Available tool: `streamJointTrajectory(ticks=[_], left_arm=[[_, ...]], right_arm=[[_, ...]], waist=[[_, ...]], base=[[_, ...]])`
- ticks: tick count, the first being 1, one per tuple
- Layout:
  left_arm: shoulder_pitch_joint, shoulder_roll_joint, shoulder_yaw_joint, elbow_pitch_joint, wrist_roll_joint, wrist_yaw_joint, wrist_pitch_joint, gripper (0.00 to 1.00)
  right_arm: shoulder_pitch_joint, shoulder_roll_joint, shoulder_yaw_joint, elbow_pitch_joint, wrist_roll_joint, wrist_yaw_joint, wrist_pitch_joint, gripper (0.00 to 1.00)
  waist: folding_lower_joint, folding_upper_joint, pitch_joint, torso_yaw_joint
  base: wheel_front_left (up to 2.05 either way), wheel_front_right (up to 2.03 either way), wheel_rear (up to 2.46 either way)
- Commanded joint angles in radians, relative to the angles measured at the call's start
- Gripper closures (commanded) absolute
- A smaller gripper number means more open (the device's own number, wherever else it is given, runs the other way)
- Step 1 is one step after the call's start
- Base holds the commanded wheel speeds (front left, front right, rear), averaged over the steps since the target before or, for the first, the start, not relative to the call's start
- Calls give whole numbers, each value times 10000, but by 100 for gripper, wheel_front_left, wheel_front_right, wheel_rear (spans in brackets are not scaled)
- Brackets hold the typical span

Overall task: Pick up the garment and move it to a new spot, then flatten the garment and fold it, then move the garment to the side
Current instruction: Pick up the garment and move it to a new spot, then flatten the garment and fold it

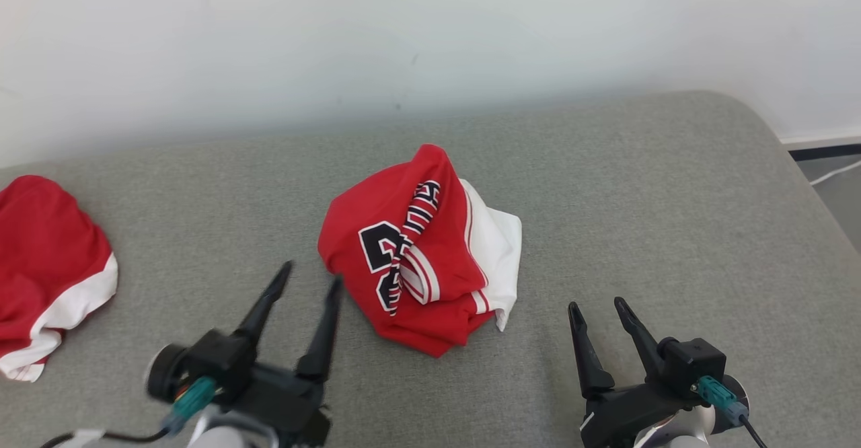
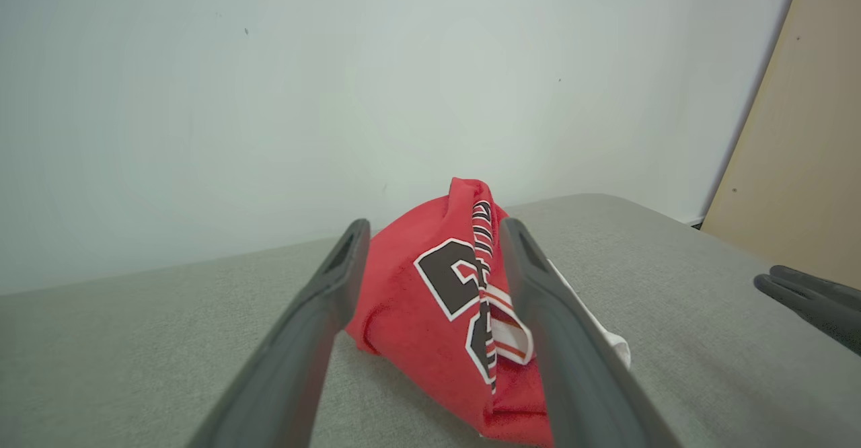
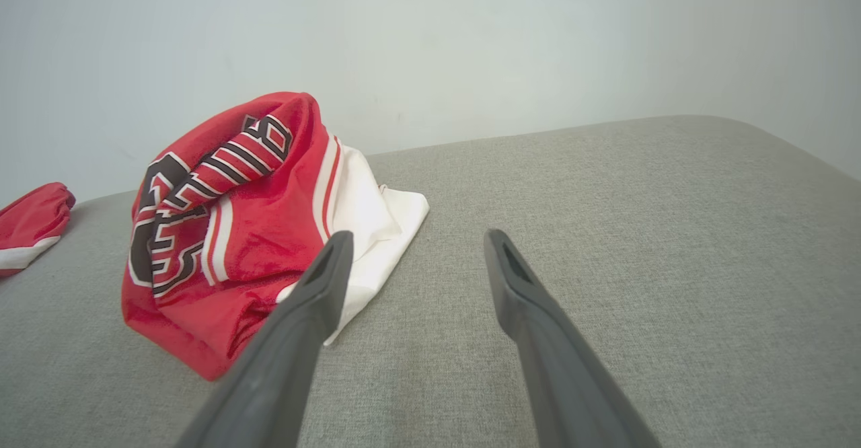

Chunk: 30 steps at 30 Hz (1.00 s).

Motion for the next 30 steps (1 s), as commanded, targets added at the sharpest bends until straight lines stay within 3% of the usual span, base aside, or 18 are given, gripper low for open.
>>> streamJointTrajectory(ticks=[1,8,14,30], left_arm=[[269,103,147,-87,108,75,-42,0],[1474,336,1414,-1016,415,426,-42,0],[2559,3,2533,-1763,874,810,-42,0],[3024,-1049,3765,-1866,1458,-38,-43,0]], right_arm=[[69,-37,32,-43,83,8,35,0],[216,-54,14,-166,91,8,82,0],[153,-86,11,-160,186,8,105,0],[-402,-242,366,285,418,8,81,0]], waist=[[1,0,-60,99],[1,0,-14,318],[1,0,36,591],[1,0,358,1112]], base=[[0,0,0],[0,0,0],[0,0,0],[0,0,0]])
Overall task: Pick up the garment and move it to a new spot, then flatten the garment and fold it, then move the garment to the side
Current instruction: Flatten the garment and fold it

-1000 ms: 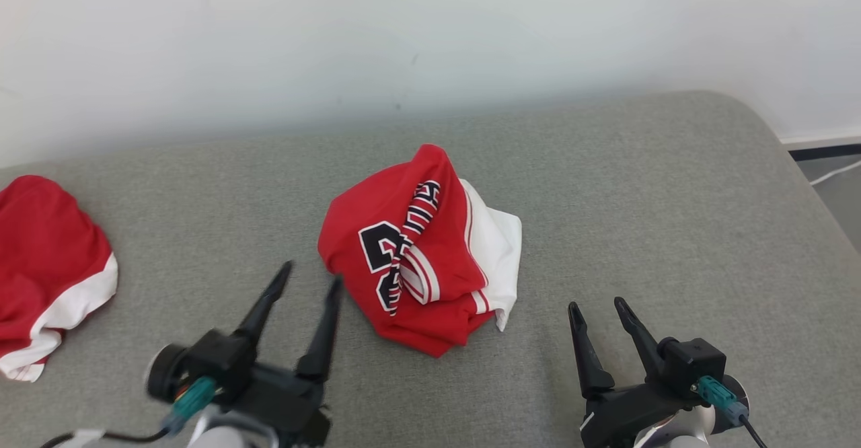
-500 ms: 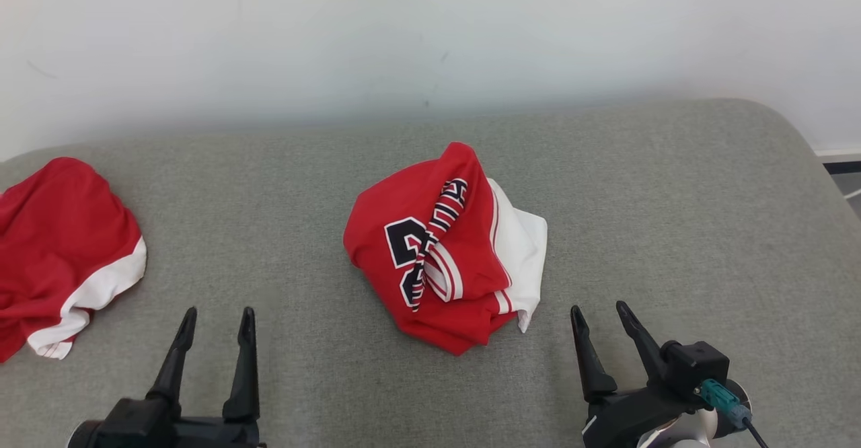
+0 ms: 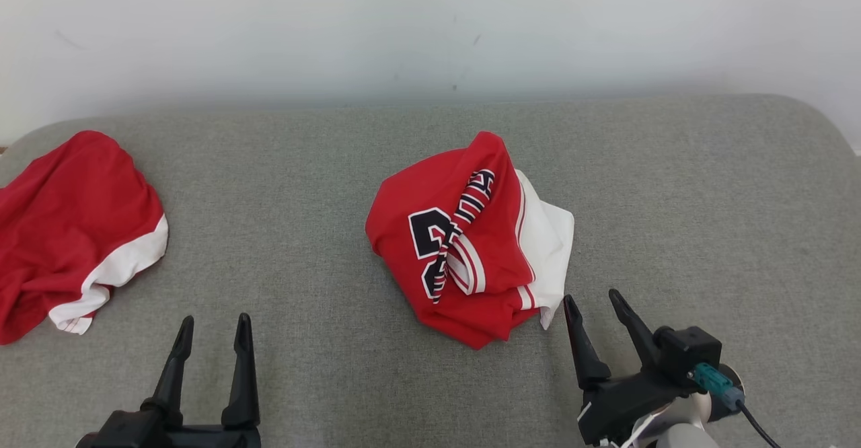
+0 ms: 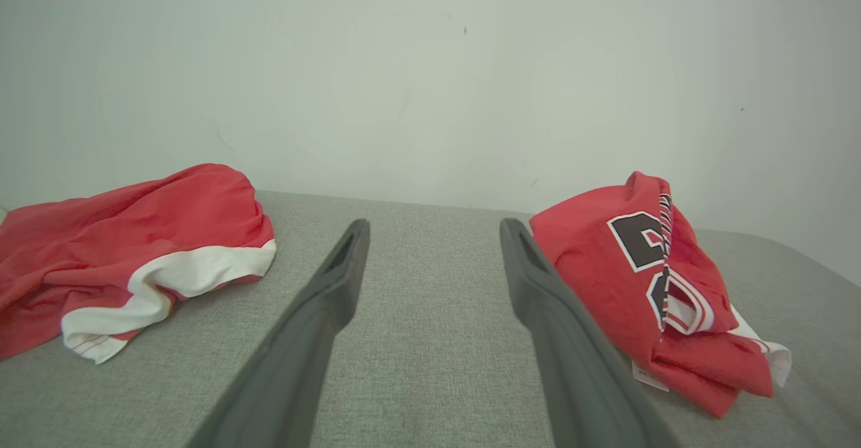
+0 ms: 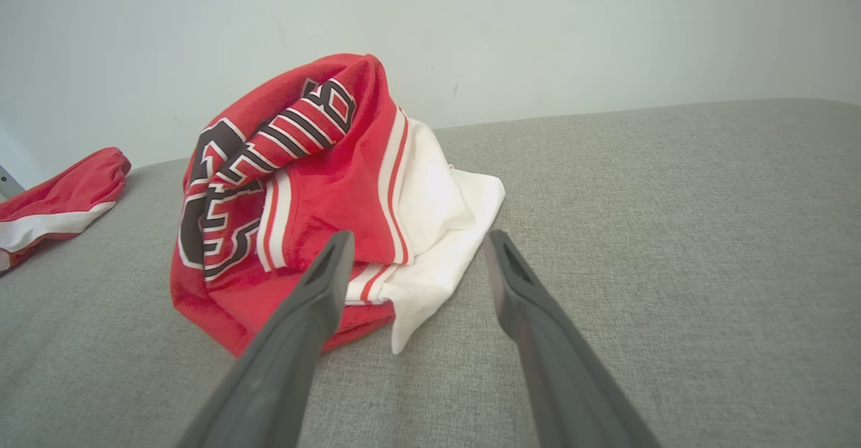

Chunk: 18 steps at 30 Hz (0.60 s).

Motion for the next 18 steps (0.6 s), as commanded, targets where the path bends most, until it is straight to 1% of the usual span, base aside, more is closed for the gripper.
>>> streamJointTrajectory(ticks=[1,4,9,18], left_arm=[[56,-98,105,55,183,-117,-43,0],[20,-185,152,98,199,-237,-43,0],[-98,-354,229,244,348,-509,-43,0],[-281,-578,277,480,461,-797,-43,0]], right_arm=[[-248,-117,157,135,87,8,-28,0],[-467,-188,328,307,117,8,22,0],[-1190,-310,719,1050,276,8,187,0],[-2572,-384,1165,3048,548,8,362,0]], waist=[[0,0,45,55],[0,0,72,111],[0,0,131,321],[0,0,334,863]], base=[[0,0,0],[0,0,0],[0,0,0],[0,0,0]])
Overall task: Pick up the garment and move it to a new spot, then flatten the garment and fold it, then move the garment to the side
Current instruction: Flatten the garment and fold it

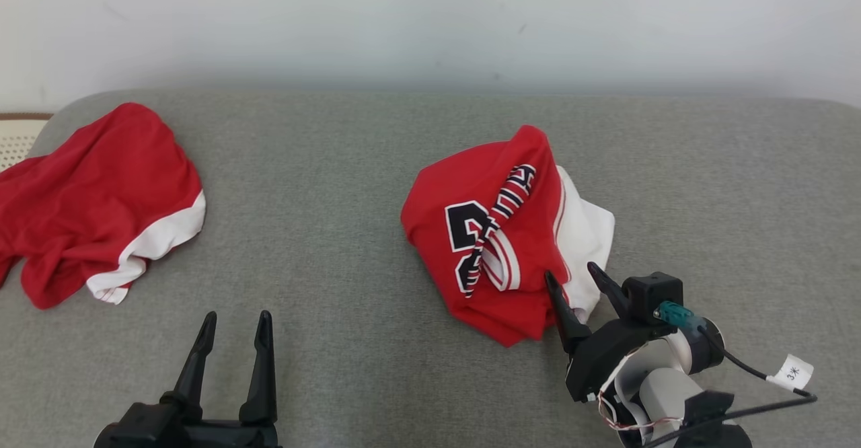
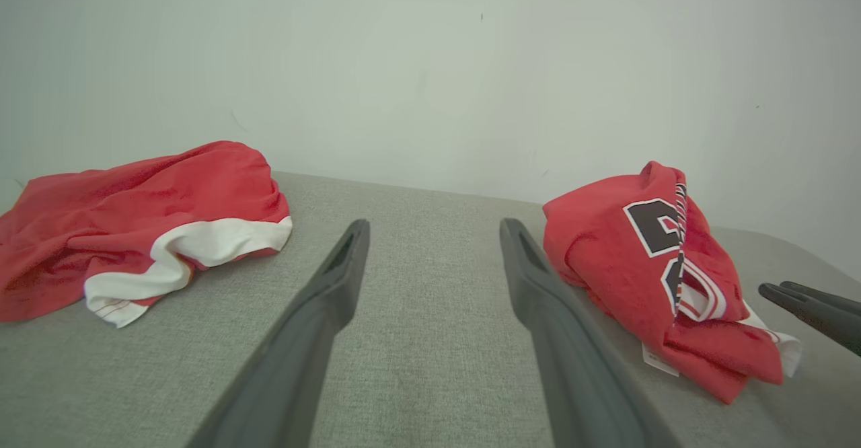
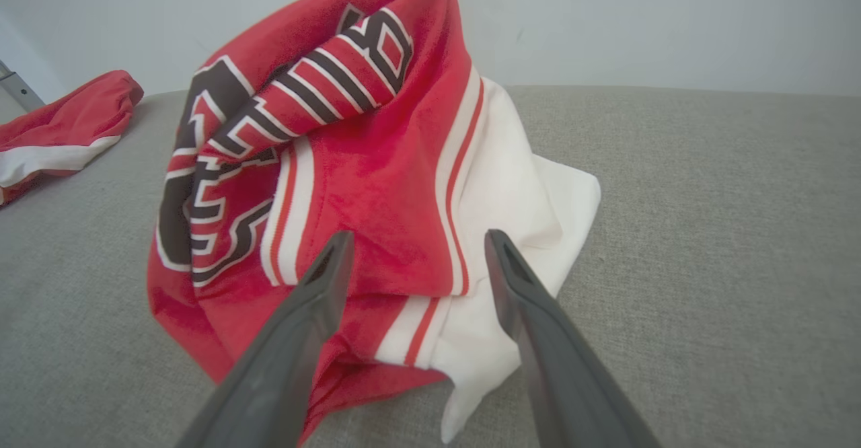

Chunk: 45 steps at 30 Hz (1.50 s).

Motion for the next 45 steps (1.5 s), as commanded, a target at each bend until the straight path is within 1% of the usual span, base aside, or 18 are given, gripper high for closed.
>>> streamJointTrajectory(ticks=[1,11,12,13,14,15,18,22,28,33,36,39,45], left_arm=[[-86,-23,35,56,63,-45,-43,0],[-213,-115,125,167,94,-207,-43,0],[-231,-119,127,167,102,-221,-43,0],[-237,-121,130,165,113,-232,-43,0],[-244,-121,130,163,126,-241,-43,0],[-255,-122,138,161,130,-243,-43,0],[-270,-128,175,156,142,-207,-43,0],[-218,-129,187,228,73,-172,-43,0],[-132,-130,138,270,-47,-111,-43,0],[-34,-128,97,306,-121,-103,-43,0],[34,-130,80,334,-155,-100,-43,0],[80,-129,66,370,-174,-88,-43,0],[139,-131,5,388,-173,-102,-43,0]], right_arm=[[-212,-38,76,286,124,8,-10,0],[-1270,19,432,2554,593,8,13,0],[-1383,9,471,2721,643,8,-30,19],[-1484,-10,509,2857,667,8,-84,64],[-1593,-39,537,2991,658,8,-160,90],[-1686,-43,548,3093,672,8,-233,100],[-1935,-67,560,3325,690,8,-431,100],[-2127,-185,507,3317,660,8,-586,100],[-2203,-511,211,2617,628,8,-599,100],[-2139,-917,-187,1712,721,8,-604,100],[-2252,-1313,-310,1310,642,6,-604,100],[-2432,-1654,-480,1114,497,8,-605,100],[-3067,-2337,-528,1259,193,6,-526,100]], waist=[[0,0,125,212],[0,0,344,716],[0,0,369,743],[0,0,388,760],[0,0,412,775],[0,0,430,782],[0,0,476,757],[0,0,403,606],[0,0,215,362],[0,0,43,243],[0,0,-46,209],[0,0,-133,207],[0,0,-211,307]], base=[[0,0,0],[0,0,0],[0,0,0],[0,0,0],[0,0,0],[0,0,0],[0,0,0],[0,0,0],[0,0,0],[0,0,0],[0,0,0],[0,0,0],[0,0,0]])
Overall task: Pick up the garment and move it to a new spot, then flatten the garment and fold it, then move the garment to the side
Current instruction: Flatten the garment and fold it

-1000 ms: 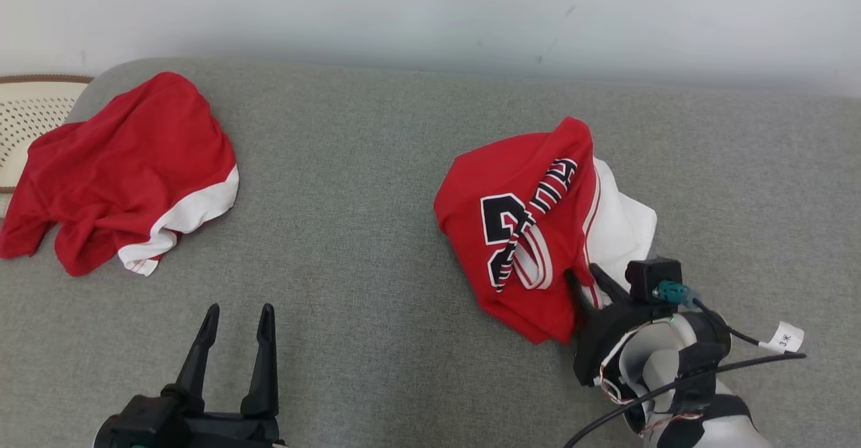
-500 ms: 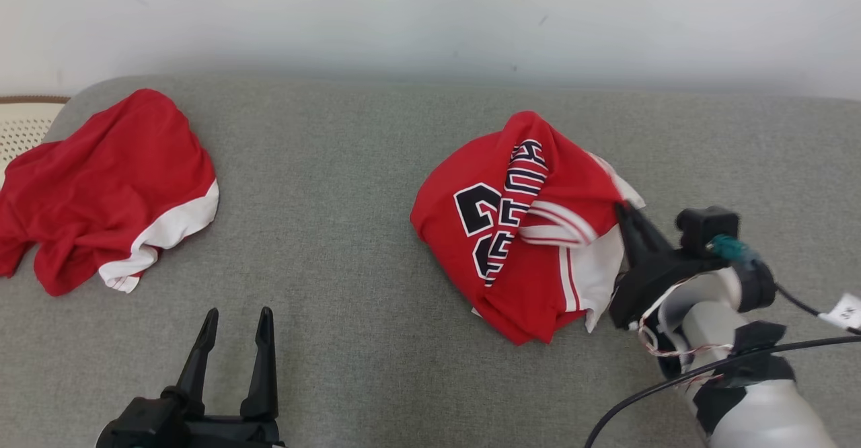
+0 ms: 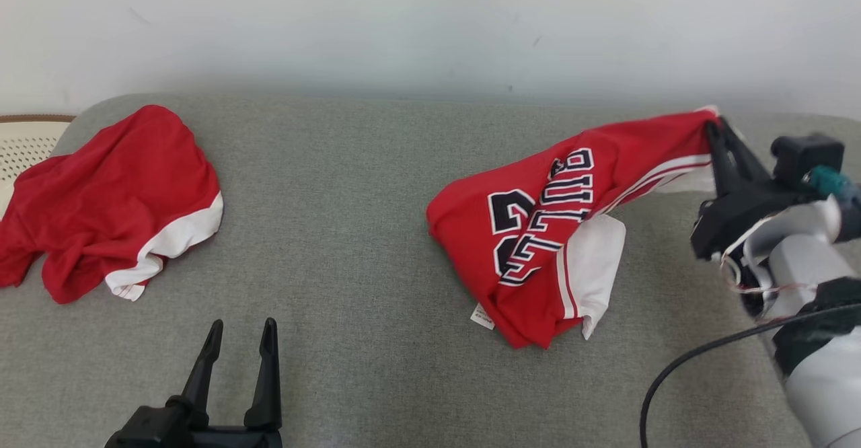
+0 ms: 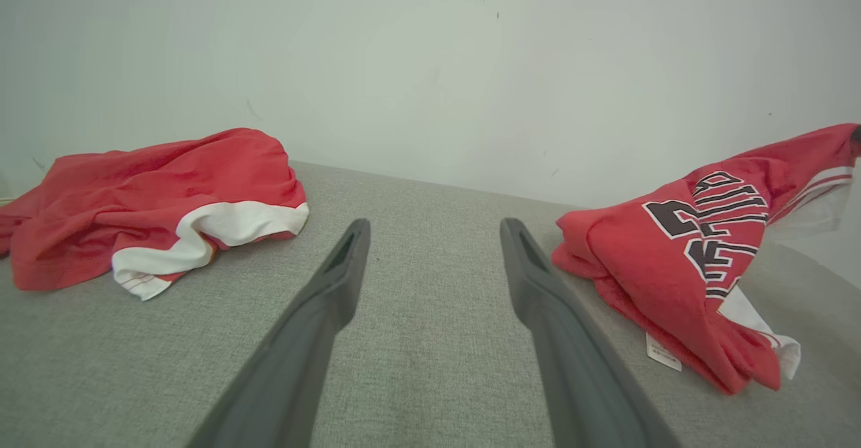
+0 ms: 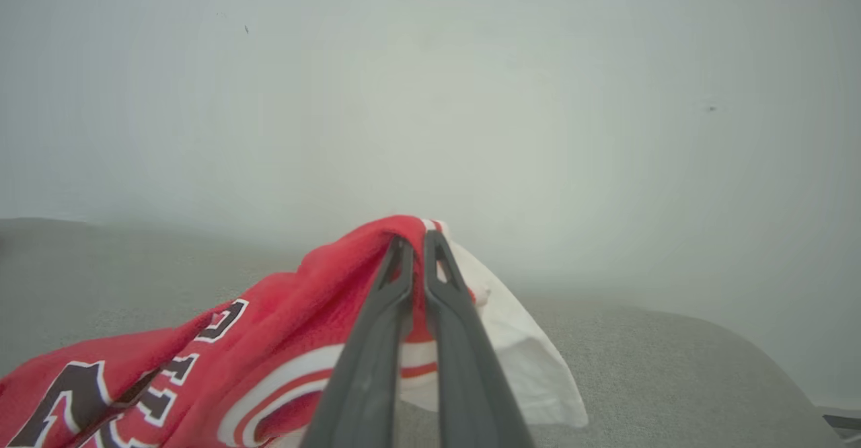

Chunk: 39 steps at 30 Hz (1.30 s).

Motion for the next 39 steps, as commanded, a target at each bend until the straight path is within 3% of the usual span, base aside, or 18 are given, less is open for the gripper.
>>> streamJointTrajectory(ticks=[1,8,9,11,12,13,22,39], left_arm=[[146,1,-13,40,-36,-18,-43,0],[20,3,-128,64,-72,-35,-43,0],[-28,3,-143,74,-70,-46,-43,0],[-78,3,-159,101,-64,-64,-43,0],[-78,3,-163,112,-59,-47,-43,0],[-87,3,-165,119,-53,-54,-43,0],[-52,2,-80,131,-19,-17,-44,0],[224,4,24,-9,-26,69,-44,0]], right_arm=[[-162,-117,37,61,-52,4,9,100],[-1134,-382,362,1139,-257,4,150,100],[-1267,-349,394,1308,-284,4,125,94],[-1426,-238,466,1655,-362,4,95,67],[-1508,-215,473,1800,-375,4,61,23],[-1596,-220,478,1975,-412,4,41,0],[-1760,232,654,2684,-80,4,-66,0],[949,551,1190,425,1062,4,-79,0]], waist=[[0,0,-3,39],[0,0,139,203],[0,0,171,231],[0,0,213,276],[0,0,227,293],[0,0,242,308],[0,0,243,126],[0,0,31,-468]], base=[[0,0,0],[0,0,0],[0,0,0],[0,0,0],[0,0,0],[0,0,0],[0,0,0],[0,0,0]])
